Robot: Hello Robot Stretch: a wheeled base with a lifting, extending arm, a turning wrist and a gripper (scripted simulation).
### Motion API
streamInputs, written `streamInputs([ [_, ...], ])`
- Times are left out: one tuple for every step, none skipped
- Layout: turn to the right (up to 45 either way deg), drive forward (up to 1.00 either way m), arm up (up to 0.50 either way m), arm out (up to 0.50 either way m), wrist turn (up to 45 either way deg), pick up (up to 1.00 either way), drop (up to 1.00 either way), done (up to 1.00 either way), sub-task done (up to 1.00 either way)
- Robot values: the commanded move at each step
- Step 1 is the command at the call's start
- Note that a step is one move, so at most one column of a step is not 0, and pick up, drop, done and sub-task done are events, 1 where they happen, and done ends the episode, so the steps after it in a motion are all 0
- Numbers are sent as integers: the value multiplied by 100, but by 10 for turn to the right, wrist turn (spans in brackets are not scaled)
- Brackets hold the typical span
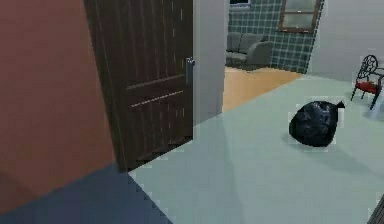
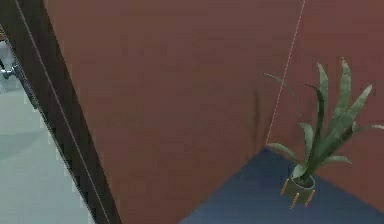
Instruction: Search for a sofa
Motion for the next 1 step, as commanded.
streamInputs([
  [0, 10, 0, 0, 0, 0, 0, 0, 0],
])
